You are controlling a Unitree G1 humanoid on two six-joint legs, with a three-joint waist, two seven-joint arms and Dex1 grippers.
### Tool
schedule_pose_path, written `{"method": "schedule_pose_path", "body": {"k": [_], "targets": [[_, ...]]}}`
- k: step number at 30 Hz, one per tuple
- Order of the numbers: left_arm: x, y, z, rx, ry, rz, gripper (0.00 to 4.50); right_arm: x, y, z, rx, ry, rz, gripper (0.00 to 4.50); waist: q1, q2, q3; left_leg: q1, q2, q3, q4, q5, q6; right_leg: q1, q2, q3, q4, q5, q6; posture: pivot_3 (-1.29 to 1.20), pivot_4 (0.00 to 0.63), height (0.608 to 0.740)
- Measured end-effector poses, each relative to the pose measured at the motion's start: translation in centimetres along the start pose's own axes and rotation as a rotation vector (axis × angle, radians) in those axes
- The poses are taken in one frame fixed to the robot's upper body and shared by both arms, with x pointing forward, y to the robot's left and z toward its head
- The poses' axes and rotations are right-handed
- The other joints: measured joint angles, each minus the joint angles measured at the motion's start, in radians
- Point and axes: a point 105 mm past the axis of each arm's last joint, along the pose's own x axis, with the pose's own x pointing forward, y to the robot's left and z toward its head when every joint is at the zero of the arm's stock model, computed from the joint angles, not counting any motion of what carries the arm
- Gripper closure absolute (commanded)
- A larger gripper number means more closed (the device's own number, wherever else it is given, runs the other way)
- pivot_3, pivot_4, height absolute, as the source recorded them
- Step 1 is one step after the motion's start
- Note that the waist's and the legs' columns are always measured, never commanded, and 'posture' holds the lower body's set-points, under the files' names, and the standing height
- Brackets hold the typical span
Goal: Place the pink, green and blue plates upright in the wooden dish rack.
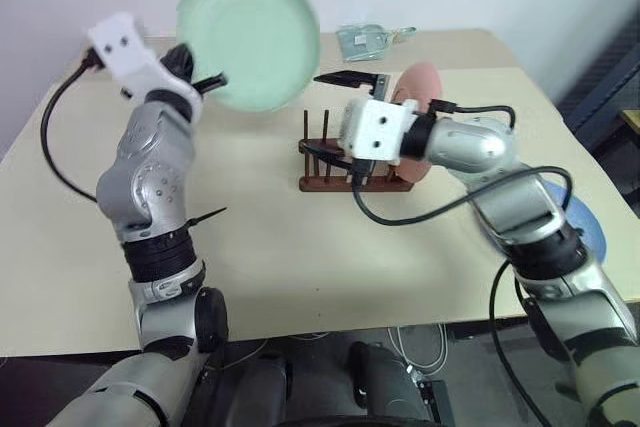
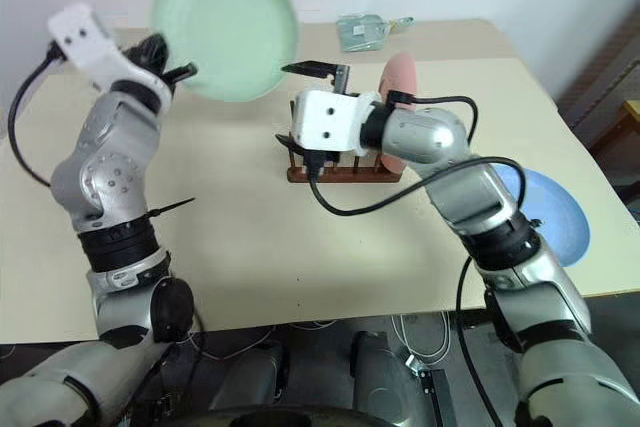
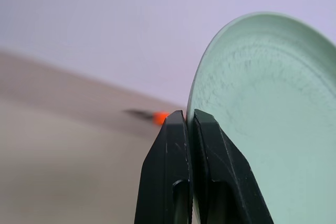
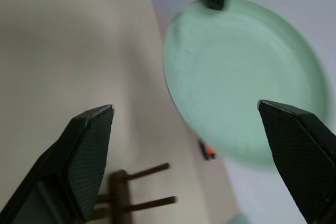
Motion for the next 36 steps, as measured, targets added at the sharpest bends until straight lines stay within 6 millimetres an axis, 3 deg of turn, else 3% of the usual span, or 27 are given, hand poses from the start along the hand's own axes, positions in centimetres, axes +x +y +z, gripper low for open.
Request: {"method": "schedule_pose_path", "body": {"k": [5, 8, 15, 18, 19, 21, 23, 26, 28, 29, 31, 34, 36], "targets": [[-0.3, -1.7, -1.0, -0.017, 0.081, -0.063, 4.44, 1.1, -0.6, -1.7, -0.147, 0.056, -0.033, 0.0, 0.0, 0.0, 0.0, -0.001, 0.0, 0.0, 0.0, 0.0, 0.0, -0.001, 0.0, 0.0, 0.0, 0.0, 0.0, 0.0, 0.15, 0.74], [-0.7, -2.6, -1.0, -0.029, 0.095, -0.099, 4.5, 1.2, -0.4, -2.7, -0.199, 0.079, -0.029, 0.83, 0.003, 0.0, 0.0, -0.001, 0.0, 0.0, 0.0, 0.0, 0.0, -0.001, 0.0, 0.0, 0.0, 0.0, 0.0, 0.0, 0.15, 0.74], [-0.9, -3.0, -0.9, -0.057, 0.108, -0.115, 4.5, 1.5, 0.8, -2.9, -0.241, 0.071, 0.012, 4.42, 0.002, 0.0, 0.0, -0.001, 0.0, 0.0, 0.0, 0.0, 0.0, -0.001, 0.0, 0.0, 0.0, 0.0, 0.0, 0.0, 0.15, 0.74], [-1.0, -3.1, -0.4, -0.098, 0.091, -0.139, 3.58, 1.6, 1.1, -2.8, -0.245, 0.063, 0.014, 4.5, 0.002, 0.001, 0.001, -0.001, 0.0, 0.0, 0.0, 0.0, -0.001, -0.001, 0.0, 0.001, 0.0, 0.0, 0.0, 0.0, 0.15, 0.74], [-1.0, -3.0, -0.1, -0.124, 0.073, -0.147, 3.08, 1.5, 1.0, -3.0, -0.246, 0.073, 0.01, 4.5, 0.002, 0.001, 0.001, -0.001, 0.0, 0.001, 0.0, 0.0, -0.001, -0.001, 0.0, 0.001, 0.0, 0.0, 0.0, 0.0, 0.15, 0.74], [-0.7, -2.3, 1.3, -0.167, 0.001, -0.128, 2.09, 1.4, 0.8, -3.0, -0.245, 0.076, -0.005, 4.5, 0.003, 0.001, 0.001, -0.001, 0.0, 0.0, 0.0, 0.001, -0.001, -0.001, 0.001, 0.001, 0.0, 0.0, 0.0, 0.0, 0.15, 0.74], [-0.3, -0.3, 4.0, -0.149, -0.12, -0.048, 1.18, 1.2, 0.5, -3.0, -0.23, 0.075, -0.028, 4.5, 0.0, 0.001, 0.001, 0.0, 0.0, 0.001, -0.001, 0.001, -0.001, -0.001, 0.001, 0.001, 0.0, 0.0, 0.0, 0.0, 0.15, 0.74], [-0.8, 4.5, 7.9, 0.064, -0.286, 0.121, 1.18, 0.3, -0.5, -2.8, -0.121, 0.05, -0.114, 4.5, -0.006, 0.002, 0.001, 0.001, 0.001, 0.001, -0.003, 0.003, -0.006, -0.002, 0.001, 0.002, 0.001, 0.0, 0.0, 0.0, 0.15, 0.74], [-1.2, 7.1, 8.3, 0.167, -0.315, 0.185, 1.18, -0.4, -1.9, -1.9, -0.005, -0.001, -0.19, 4.5, -0.002, 0.002, 0.001, 0.0, 0.001, 0.001, -0.003, 0.003, -0.005, -0.003, 0.001, 0.002, 0.001, 0.0, -0.001, 0.0, 0.15, 0.74], [-1.4, 7.9, 7.6, 0.234, -0.297, 0.172, 1.18, -0.7, -2.7, -1.0, 0.093, -0.057, -0.233, 4.5, -0.001, 0.002, 0.001, 0.0, 0.001, 0.001, -0.003, 0.002, -0.004, -0.002, 0.001, 0.002, 0.001, 0.0, -0.001, 0.0, 0.15, 0.74], [-1.9, 8.4, 4.0, 0.367, -0.188, 0.082, 1.18, -1.7, -4.6, 1.3, 0.311, -0.197, -0.311, 4.5, 0.004, 0.003, 0.001, 0.0, 0.001, 0.0, -0.002, 0.001, -0.002, -0.001, 0.001, 0.002, 0.001, 0.0, -0.001, 0.0, 0.15, 0.74], [-4.3, 7.6, -4.9, 0.487, 0.095, -0.174, 1.18, -4.1, -6.8, 4.3, 0.743, -0.452, -0.369, 4.5, 0.008, 0.003, 0.001, -0.001, 0.001, -0.001, -0.001, 0.0, 0.0, 0.0, 0.0, 0.002, 0.0, 0.0, -0.002, 0.0, 0.15, 0.74], [-7.4, 6.1, -11.0, 0.455, 0.298, -0.373, 1.18, -5.6, -7.2, 5.1, 1.005, -0.564, -0.388, 4.5, 0.006, 0.003, 0.001, -0.002, 0.001, -0.001, -0.001, 0.0, 0.001, -0.001, -0.001, 0.002, 0.0, -0.001, -0.006, 0.0, 0.15, 0.74]]}}
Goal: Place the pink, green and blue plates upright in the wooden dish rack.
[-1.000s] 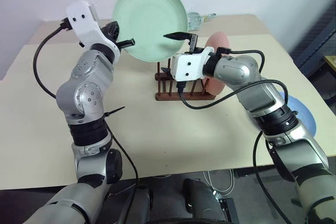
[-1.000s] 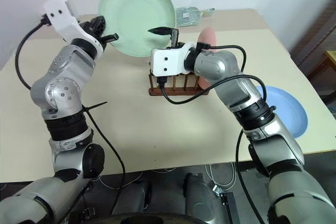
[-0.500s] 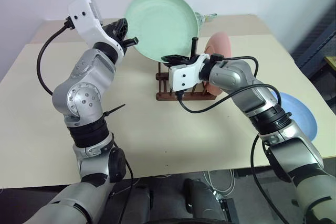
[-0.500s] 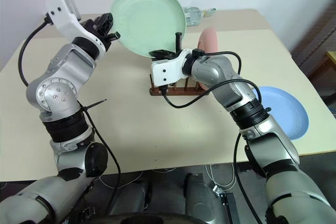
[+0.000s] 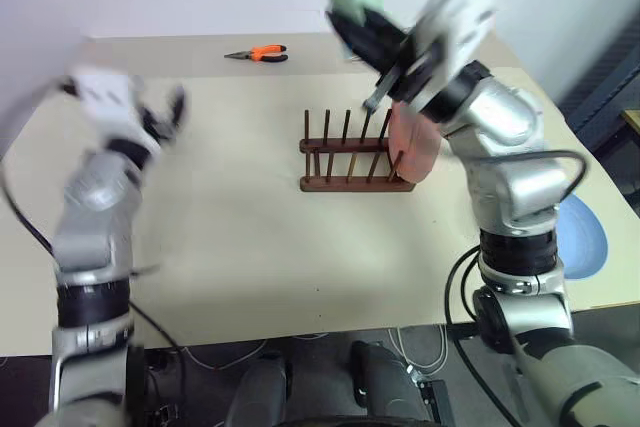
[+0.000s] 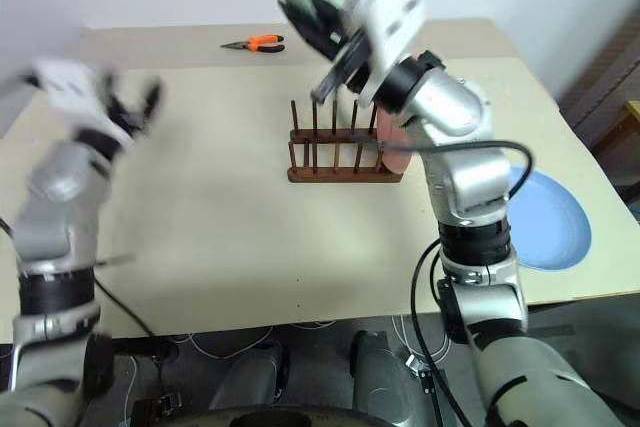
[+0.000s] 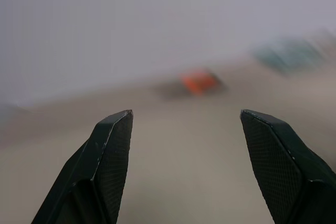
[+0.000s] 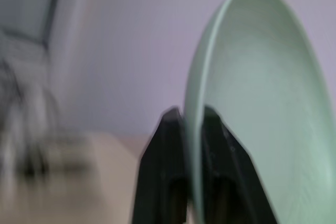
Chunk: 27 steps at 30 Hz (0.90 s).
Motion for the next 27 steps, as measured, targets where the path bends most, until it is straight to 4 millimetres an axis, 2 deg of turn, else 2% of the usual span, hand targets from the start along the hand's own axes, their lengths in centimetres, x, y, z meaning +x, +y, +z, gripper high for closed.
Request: {"method": "schedule_pose_path", "body": {"k": [1, 2, 4, 6, 8, 11, 14, 21, 24, 27], "targets": [[-0.2, -1.6, -1.0, -0.025, 0.029, -0.081, 1.18, -0.3, -0.2, -0.1, 0.079, 0.005, -0.028, 4.5, 0.0, 0.0, 0.0, -0.001, 0.0, 0.0, 0.0, 0.0, 0.0, -0.002, 0.0, 0.0, 0.0, 0.0, 0.0, 0.0, 0.15, 0.74], [-0.4, -2.7, -1.2, -0.033, 0.033, -0.143, 1.18, -0.6, -0.4, -0.5, 0.138, 0.024, -0.059, 4.5, 0.0, 0.0, 0.001, -0.002, 0.001, 0.0, 0.0, 0.0, 0.0, -0.003, 0.001, -0.001, 0.0, 0.001, -0.002, 0.0, 0.15, 0.74], [-1.2, -4.8, -0.4, 0.001, 0.016, -0.274, 1.18, -1.5, -1.0, -2.2, 0.255, 0.078, -0.143, 4.5, -0.003, 0.002, 0.0, -0.001, 0.002, 0.001, -0.001, 0.0, 0.0, -0.004, 0.002, -0.001, 0.001, 0.0, -0.005, 0.0, 0.15, 0.74], [-2.0, -7.1, -0.1, 0.002, 0.001, -0.391, 1.18, -2.6, -1.5, -4.1, 0.348, 0.137, -0.222, 4.5, -0.004, 0.009, 0.0, 0.0, 0.002, 0.004, -0.002, 0.0, 0.0, -0.004, 0.001, 0.0, 0.001, -0.001, -0.006, 0.0, 0.15, 0.74], [-2.2, -8.3, -0.4, -0.017, 0.015, -0.451, 1.18, -2.9, -1.6, -4.8, 0.393, 0.165, -0.261, 4.5, -0.005, 0.011, 0.002, -0.001, 0.002, 0.004, -0.002, 0.0, 0.001, -0.005, 0.002, 0.0, 0.002, -0.001, -0.006, 0.0, 0.15, 0.74], [-2.3, -9.7, -0.7, -0.021, 0.031, -0.513, 1.18, -2.9, -1.8, -5.1, 0.429, 0.166, -0.295, 4.5, -0.008, 0.011, 0.001, 0.0, 0.002, 0.004, -0.002, 0.0, 0.001, -0.005, 0.003, 0.0, 0.002, -0.001, -0.005, 0.0, 0.15, 0.74], [-2.3, -11.2, -0.6, -0.035, 0.025, -0.56, 1.18, -3.0, -2.7, -6.2, 0.463, 0.198, -0.348, 4.5, -0.007, 0.011, 0.001, 0.0, 0.002, 0.004, -0.001, 0.0, 0.001, -0.004, 0.003, 0.0, 0.002, -0.001, -0.005, 0.0, 0.15, 0.74], [-1.9, -11.2, -0.1, -0.021, 0.008, -0.546, 1.18, -3.4, -4.6, -8.2, 0.521, 0.265, -0.452, 4.5, -0.007, 0.011, 0.001, 0.0, 0.002, 0.004, -0.001, 0.0, 0.001, -0.004, 0.004, 0.0, 0.002, -0.001, -0.005, 0.0, 0.15, 0.74], [-1.8, -11.2, 0.1, -0.024, 0.001, -0.539, 1.13, -3.7, -4.9, -8.7, 0.514, 0.301, -0.463, 3.53, -0.007, 0.011, 0.001, 0.0, 0.002, 0.004, -0.001, 0.0, 0.001, -0.004, 0.004, 0.0, 0.002, -0.001, -0.005, 0.0, 0.15, 0.74], [-1.6, -11.2, 0.3, -0.021, -0.008, -0.537, 1.13, -3.5, -5.2, -8.5, 0.409, 0.339, -0.451, 2.14, -0.007, 0.011, 0.001, 0.0, 0.002, 0.004, -0.001, 0.0, 0.001, -0.004, 0.004, 0.0, 0.002, -0.001, -0.005, 0.0, 0.15, 0.74]]}}
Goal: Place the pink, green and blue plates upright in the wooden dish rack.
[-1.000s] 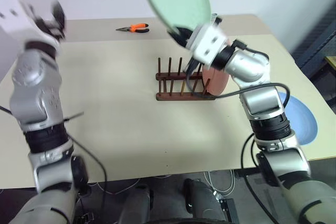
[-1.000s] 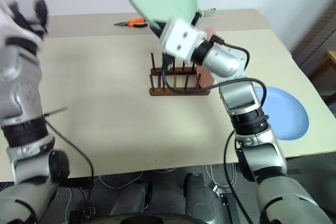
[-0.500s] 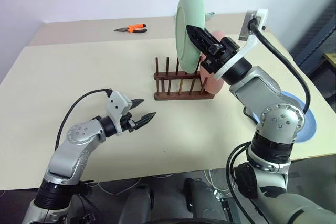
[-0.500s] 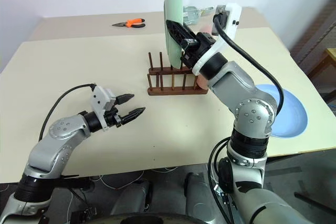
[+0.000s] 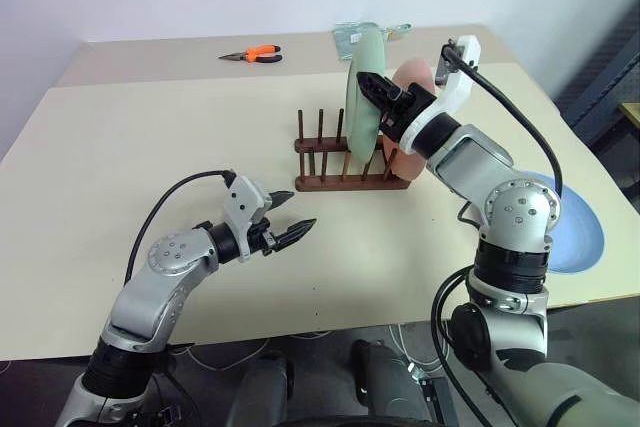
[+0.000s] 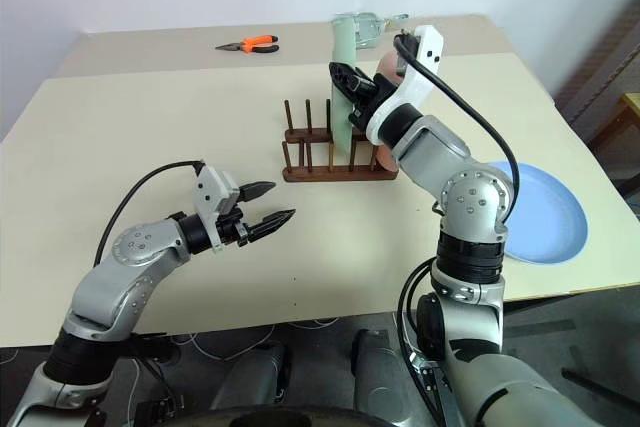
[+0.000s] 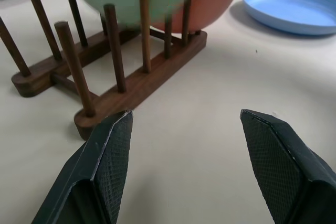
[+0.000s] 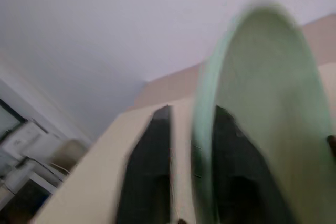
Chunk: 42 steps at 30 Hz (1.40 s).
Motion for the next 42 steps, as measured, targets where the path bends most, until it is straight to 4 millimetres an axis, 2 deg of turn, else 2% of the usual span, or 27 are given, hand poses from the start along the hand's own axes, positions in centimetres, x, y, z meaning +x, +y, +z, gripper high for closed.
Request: {"method": "schedule_pose_path", "body": {"k": [2, 6, 9, 11, 14, 15, 17, 20, 21, 23, 27, 30, 37, 38, 42], "targets": [[0.1, 0.0, 0.2, 0.003, -0.005, 0.001, 1.13, 0.0, 0.1, 0.5, -0.15, 0.001, 0.002, 2.14, 0.001, 0.0, 0.0, 0.0, 0.0, 0.0, 0.0, 0.0, 0.0, 0.0, 0.0, 0.0, 0.0, 0.0, 0.0, 0.0, 0.15, 0.74], [0.2, 0.0, 0.2, 0.0, -0.011, -0.001, 1.13, -1.1, 1.1, 2.4, -0.586, -0.026, 0.055, 2.14, 0.001, 0.0, 0.0, -0.001, 0.0, 0.0, 0.0, 0.0, 0.0, 0.0, 0.0, 0.0, -0.001, -0.003, 0.004, 0.0, 0.15, 0.74], [0.5, -0.2, 0.3, 0.006, -0.011, -0.018, 1.13, -2.3, 1.4, 4.1, -0.731, -0.065, 0.089, 2.14, 0.003, -0.001, 0.0, -0.001, 0.0, 0.0, 0.001, 0.0, 0.0, 0.001, 0.0, 0.0, -0.001, -0.003, 0.004, 0.0, 0.15, 0.74], [0.8, -0.6, 0.1, 0.011, 0.0, -0.045, 1.13, -4.4, 0.1, 6.0, -0.776, -0.07, 0.072, 2.14, 0.013, -0.002, 0.0, -0.001, -0.001, -0.001, 0.002, 0.0, 0.0, 0.003, -0.001, 0.0, -0.003, -0.003, 0.004, 0.0, 0.15, 0.74], [1.0, -0.5, -0.8, 0.012, 0.036, -0.057, 1.13, -9.2, -3.7, 8.0, -0.802, 0.017, -0.034, 1.3, 0.03, -0.002, 0.0, 0.0, -0.001, 0.0, 0.002, -0.002, 0.003, 0.005, -0.002, -0.001, -0.005, -0.003, 0.004, 0.0, 0.15, 0.74], [1.0, -0.5, -1.0, 0.014, 0.042, -0.059, 1.13, -10.5, -4.9, 7.7, -0.804, 0.077, -0.07, 0.89, 0.03, -0.003, 0.001, 0.001, -0.001, 0.0, 0.002, -0.002, 0.003, 0.006, -0.002, -0.001, -0.004, -0.003, 0.004, 0.0, 0.15, 0.74], [1.4, -0.7, -1.0, 0.018, 0.037, -0.084, 1.13, -14.3, -7.7, 4.5, -0.79, 0.323, -0.133, 0.02, 0.034, -0.003, 0.001, 0.001, -0.001, 0.0, 0.002, -0.002, 0.004, 0.007, -0.002, -0.001, -0.004, -0.004, 0.005, 0.0, 0.15, 0.74], [1.9, -0.7, -0.7, 0.018, 0.026, -0.104, 1.13, -18.2, -9.3, -1.9, -0.68, 0.604, -0.134, 0.02, 0.024, -0.001, 0.001, 0.001, 0.0, 0.003, 0.002, -0.003, 0.004, 0.007, -0.002, 0.0, -0.003, -0.005, 0.006, 0.0, 0.15, 0.74], [2.0, -0.8, -0.6, 0.023, 0.022, -0.112, 1.13, -18.8, -9.6, -3.0, -0.665, 0.647, -0.146, 0.02, 0.018, 0.0, 0.001, 0.001, 0.0, 0.004, 0.002, -0.003, 0.004, 0.007, -0.003, 0.0, -0.003, -0.005, 0.006, 0.0, 0.15, 0.74], [2.2, -0.8, -0.3, 0.033, 0.012, -0.121, 1.13, -19.4, -10.4, -3.9, -0.701, 0.694, -0.204, 0.02, 0.006, 0.0, 0.001, 0.002, 0.0, 0.005, 0.003, -0.003, 0.004, 0.009, -0.003, 0.0, -0.003, -0.005, 0.006, 0.0, 0.15, 0.74], [2.3, -0.9, -0.4, 0.042, 0.016, -0.131, 1.13, -21.3, -13.6, -6.1, -0.767, 0.818, -0.352, 0.02, 0.007, -0.001, 0.001, 0.003, 0.0, 0.004, 0.003, -0.003, 0.004, 0.006, -0.003, -0.001, -0.004, -0.005, 0.006, 0.0, 0.15, 0.74], [2.3, -0.9, -0.4, 0.043, 0.019, -0.133, 1.13, -21.9, -15.4, -6.9, -0.737, 0.829, -0.43, 0.86, 0.009, -0.002, 0.002, 0.001, -0.001, 0.004, 0.003, -0.003, 0.004, 0.006, -0.003, -0.001, -0.004, -0.004, 0.006, 0.0, 0.15, 0.74], [2.1, -0.7, -0.5, 0.067, 0.037, -0.126, 1.13, -21.5, -17.2, -6.8, -0.795, 0.844, -0.471, 4.23, 0.01, -0.003, 0.002, 0.003, -0.001, 0.003, 0.004, -0.003, 0.004, 0.008, -0.004, -0.001, -0.004, -0.004, 0.006, 0.0, 0.15, 0.74], [2.0, -0.7, -0.5, 0.07, 0.039, -0.123, 1.13, -21.2, -17.3, -6.4, -0.831, 0.833, -0.482, 4.43, 0.008, -0.003, 0.002, 0.003, -0.001, 0.003, 0.004, -0.003, 0.004, 0.008, -0.004, -0.001, -0.004, -0.004, 0.006, 0.0, 0.15, 0.74], [2.0, -0.9, -0.3, 0.077, 0.031, -0.126, 1.13, -18.7, -17.2, -2.9, -0.995, 0.712, -0.506, 4.43, 0.003, -0.002, 0.002, 0.003, -0.001, 0.003, 0.003, -0.003, 0.004, 0.007, -0.003, -0.001, -0.003, -0.004, 0.006, 0.0, 0.15, 0.74]]}}
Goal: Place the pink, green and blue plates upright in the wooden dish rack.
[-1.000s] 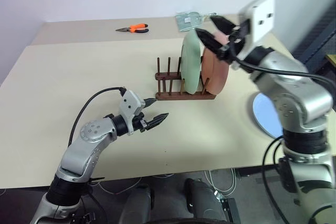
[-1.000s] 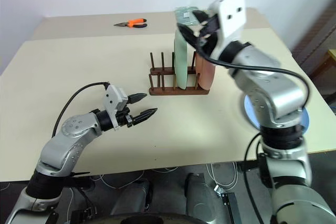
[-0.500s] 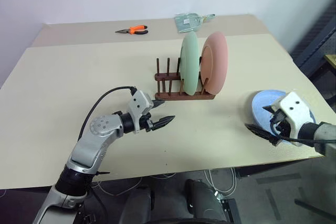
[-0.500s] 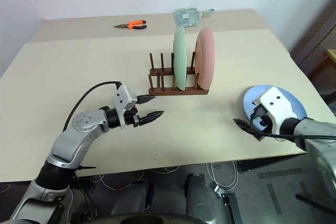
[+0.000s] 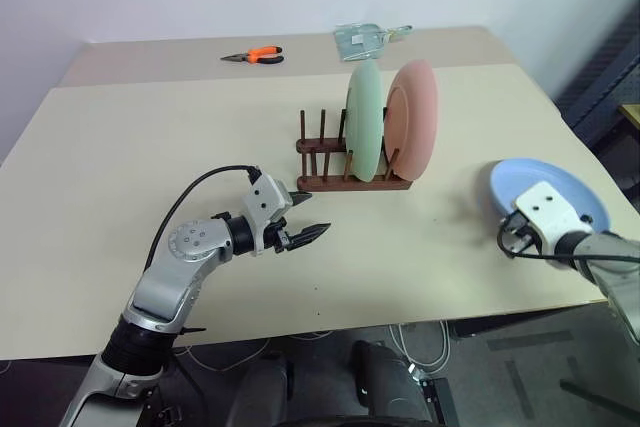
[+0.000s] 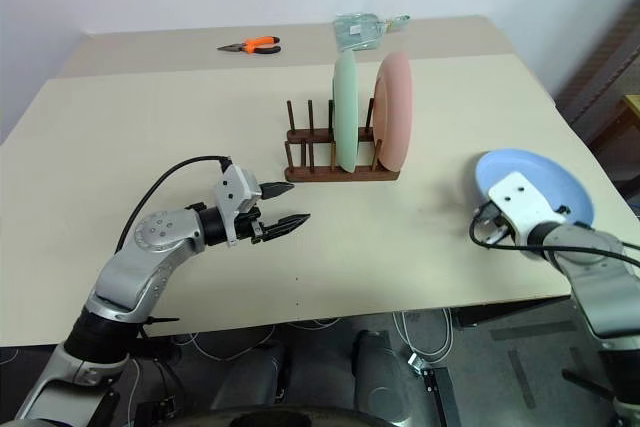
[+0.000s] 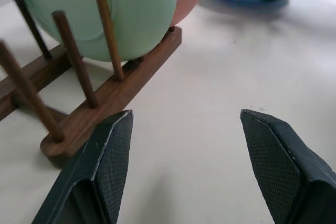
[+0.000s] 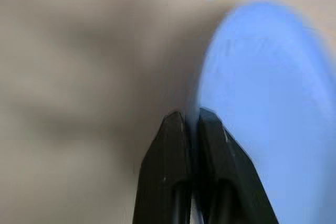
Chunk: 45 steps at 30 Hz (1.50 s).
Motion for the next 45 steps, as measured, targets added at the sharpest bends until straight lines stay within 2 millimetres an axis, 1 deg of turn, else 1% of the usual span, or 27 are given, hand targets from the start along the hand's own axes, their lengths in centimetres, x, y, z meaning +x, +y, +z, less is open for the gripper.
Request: {"method": "schedule_pose_path", "body": {"k": [2, 3, 5, 6, 7, 8, 9, 10, 11, 12, 13, 14, 15, 17, 18, 19, 21, 23, 25, 27, 31, 34, 39, 42, 43, 44, 45], "targets": [[0.0, 0.0, 0.0, -0.001, 0.001, 0.0, 1.13, 0.0, -2.3, 3.3, -0.025, -0.117, -0.091, 4.43, -0.002, 0.002, 0.001, 0.0, 0.0, 0.001, 0.0, 0.0, 0.0, -0.001, 0.0, 0.0, 0.001, 0.0, 0.0, 0.0, 0.15, 0.74], [0.0, 0.0, 0.0, -0.001, 0.002, 0.0, 1.13, -0.5, -4.0, 6.2, -0.034, -0.219, -0.153, 4.43, -0.003, 0.004, 0.002, 0.0, 0.0, 0.001, 0.0, 0.0, 0.0, -0.001, 0.0, 0.0, 0.0, 0.0, 0.0, 0.0, 0.15, 0.74], [0.0, 0.0, 0.0, -0.001, 0.001, 0.0, 1.13, -2.0, -6.3, 10.8, -0.021, -0.392, -0.233, 4.43, 0.001, 0.004, 0.003, 0.0, 0.0, -0.001, -0.001, 0.0, 0.0, -0.001, 0.001, 0.0, 0.0, 0.0, 0.0, 0.0, 0.15, 0.74], [-0.1, 0.1, -0.1, -0.003, 0.005, 0.004, 1.13, -3.1, -7.3, 13.9, 0.041, -0.525, -0.252, 4.43, 0.0, 0.003, 0.003, 0.0, 0.001, -0.002, -0.001, 0.0, 0.0, -0.001, 0.001, 0.0, 0.0, 0.0, 0.0, 0.0, 0.15, 0.74], [0.0, 0.1, -0.1, -0.003, 0.005, 0.004, 1.13, -4.1, -7.7, 16.0, 0.077, -0.621, -0.253, 4.43, 0.001, 0.003, 0.003, -0.001, 0.0, -0.002, -0.001, 0.0, 0.0, -0.001, 0.001, 0.0, 0.0, 0.001, 0.0, 0.0, 0.15, 0.74], [-0.1, 0.2, -0.2, -0.003, 0.007, 0.008, 1.13, -5.4, -7.7, 19.3, 0.168, -0.772, -0.206, 4.43, -0.003, 0.003, 0.003, 0.0, 0.001, -0.001, -0.001, 0.0, 0.0, -0.001, 0.001, 0.0, 0.001, 0.001, 0.0, 0.0, 0.15, 0.74], [0.0, 0.2, -0.1, -0.001, 0.003, 0.008, 1.13, -6.9, -7.4, 22.4, 0.239, -0.909, -0.133, 4.43, -0.003, 0.004, 0.003, 0.0, 0.001, -0.002, -0.001, 0.0, 0.0, -0.001, 0.001, 0.0, 0.001, 0.001, -0.002, 0.0, 0.15, 0.74], [0.1, 0.2, 0.1, 0.0, -0.002, 0.007, 1.13, -8.6, -6.6, 24.9, 0.274, -1.024, -0.048, 4.43, -0.002, 0.004, 0.003, 0.0, 0.001, -0.003, -0.001, 0.0, 0.0, -0.001, 0.001, 0.0, 0.001, 0.003, -0.004, 0.0, 0.15, 0.74], [0.1, 0.2, 0.1, 0.001, -0.002, 0.009, 1.13, -10.1, -5.5, 26.9, 0.304, -1.117, 0.051, 4.43, 0.001, 0.003, 0.003, 0.0, 0.001, -0.004, -0.002, 0.0, 0.0, -0.001, 0.002, -0.002, 0.001, 0.003, -0.004, 0.0, 0.15, 0.74], [0.1, 0.2, 0.0, 0.0, -0.002, 0.01, 1.13, -11.2, -4.4, 28.1, 0.311, -1.174, 0.13, 4.43, 0.006, 0.003, 0.002, -0.001, 0.001, -0.005, -0.002, 0.0, 0.0, 0.0, 0.002, -0.003, 0.001, 0.003, -0.004, 0.0, 0.15, 0.74], [0.0, 0.3, -0.1, -0.002, 0.002, 0.015, 1.13, -11.6, -3.3, 29.0, 0.338, -1.208, 0.211, 4.43, 0.01, 0.001, 0.001, -0.001, 0.001, -0.006, -0.002, 0.0, 0.0, 0.0, 0.001, -0.004, 0.0, 0.002, -0.004, 0.0, 0.15, 0.74], [-0.3, 0.8, -0.5, -0.01, 0.016, 0.034, 1.13, -11.9, -1.8, 30.5, 0.451, -1.264, 0.344, 4.43, 0.003, 0.0, 0.0, -0.001, 0.001, -0.005, -0.001, 0.0, 0.0, 0.0, 0.001, -0.003, 0.001, 0.003, -0.004, 0.0, 0.15, 0.74], [-0.3, 0.9, -0.5, -0.01, 0.017, 0.037, 1.13, -11.8, -0.8, 31.1, 0.497, -1.277, 0.411, 4.43, 0.002, 0.0, 0.001, -0.001, 0.0, -0.005, -0.001, 0.0, 0.0, 0.0, 0.001, -0.002, 0.001, 0.003, -0.005, 0.0, 0.15, 0.74], [-0.7, 1.5, -0.7, -0.012, 0.025, 0.063, 1.13, -11.5, 2.2, 32.8, 0.682, -1.277, 0.634, 4.43, -0.001, 0.001, 0.001, 0.0, 0.0, -0.005, -0.001, 0.0, 0.0, -0.001, 0.001, -0.002, 0.002, 0.003, -0.005, 0.0, 0.15, 0.74], [-0.8, 1.8, -0.7, -0.009, 0.026, 0.076, 1.13, -11.2, 3.5, 33.3, 0.749, -1.254, 0.716, 4.43, -0.001, 0.001, 0.001, -0.001, 0.001, -0.005, -0.001, 0.0, 0.0, -0.003, 0.001, -0.002, 0.003, 0.003, -0.004, 0.0, 0.15, 0.74], [-1.1, 2.1, -0.7, -0.007, 0.031, 0.087, 1.13, -11.0, 4.2, 33.7, 0.801, -1.234, 0.765, 4.43, 0.0, 0.001, 0.001, -0.002, 0.001, -0.005, -0.002, 0.0, 0.0, -0.004, 0.001, -0.002, 0.004, 0.003, -0.004, 0.0, 0.15, 0.74], [-1.8, 2.7, -0.8, -0.001, 0.041, 0.118, 1.13, -9.8, 6.3, 34.1, 0.925, -1.137, 0.859, 4.43, 0.004, 0.001, 0.001, -0.003, 0.0, -0.005, -0.002, 0.0, 0.0, -0.005, 0.001, -0.002, 0.005, 0.005, -0.002, 0.0, 0.15, 0.74], [-2.5, 3.1, -1.2, -0.008, 0.056, 0.146, 1.13, -8.1, 8.0, 33.5, 0.994, -1.026, 0.896, 4.43, 0.002, 0.0, 0.0, -0.002, 0.0, -0.004, -0.002, 0.0, 0.0, -0.005, 0.001, -0.002, 0.004, 0.005, -0.002, 0.0, 0.15, 0.74], [-3.0, 3.2, -1.8, -0.017, 0.074, 0.156, 1.13, -6.1, 9.1, 32.6, 1.05, -0.921, 0.889, 4.43, 0.001, 0.001, 0.0, -0.003, 0.0, -0.004, -0.002, 0.0, 0.0, -0.006, 0.001, -0.001, 0.004, 0.004, -0.003, 0.0, 0.15, 0.74], [-3.4, 3.1, -2.0, -0.024, 0.08, 0.164, 1.13, -4.8, 9.5, 31.9, 1.081, -0.862, 0.865, 4.43, 0.001, 0.001, 0.0, -0.003, 0.0, -0.003, -0.002, 0.0, 0.0, -0.006, 0.001, -0.001, 0.005, 0.004, -0.004, 0.0, 0.15, 0.74], [-3.7, 3.2, -2.1, -0.022, 0.083, 0.171, 1.13, -3.8, 10.1, 31.6, 1.118, -0.801, 0.837, 4.43, -0.005, 0.001, 0.0, -0.002, 0.001, -0.003, -0.003, 0.0, 0.0, -0.007, 0.002, -0.001, 0.005, 0.004, -0.003, 0.0, 0.15, 0.74], [-3.7, 3.2, -2.0, -0.019, 0.081, 0.173, 1.13, -2.2, 10.8, 30.8, 1.172, -0.72, 0.811, 4.43, -0.006, 0.001, 0.0, -0.002, 0.001, -0.003, -0.003, 0.0, 0.0, -0.007, 0.002, -0.001, 0.005, 0.004, -0.003, 0.0, 0.15, 0.74], [-3.7, 3.2, -2.0, -0.019, 0.081, 0.177, 1.13, -0.7, 10.9, 30.1, 1.206, -0.661, 0.759, 4.43, -0.006, 0.001, 0.0, -0.002, 0.001, -0.003, -0.003, 0.0, 0.0, -0.007, 0.002, -0.001, 0.005, 0.004, -0.003, 0.0, 0.15, 0.74], [-3.7, 3.3, -2.0, -0.019, 0.081, 0.179, 1.13, -0.2, 11.0, 29.9, 1.204, -0.644, 0.74, 3.48, -0.006, 0.002, 0.0, -0.002, 0.001, -0.003, -0.003, 0.0, 0.0, -0.007, 0.002, -0.001, 0.005, 0.004, -0.003, 0.0, 0.15, 0.74], [-3.7, 3.3, -2.0, -0.018, 0.081, 0.179, 1.13, -0.1, 11.0, 29.9, 1.196, -0.647, 0.732, 3.09, -0.006, 0.002, 0.0, -0.002, 0.001, -0.003, -0.003, 0.0, 0.0, -0.007, 0.002, -0.001, 0.005, 0.004, -0.003, 0.0, 0.15, 0.74], [-3.7, 3.3, -2.0, -0.018, 0.081, 0.18, 1.13, 0.1, 10.9, 29.8, 1.172, -0.653, 0.713, 2.5, -0.006, 0.002, 0.0, -0.002, 0.001, -0.003, -0.003, 0.0, 0.0, -0.007, 0.002, -0.001, 0.005, 0.004, -0.003, 0.0, 0.15, 0.74], [-3.7, 3.3, -2.0, -0.018, 0.081, 0.18, 1.13, 0.2, 11.0, 29.8, 1.135, -0.656, 0.693, 2.03, -0.006, 0.001, 0.0, -0.002, 0.001, -0.003, -0.003, 0.0, 0.0, -0.007, 0.002, -0.001, 0.005, 0.004, -0.003, 0.0, 0.15, 0.74]]}}
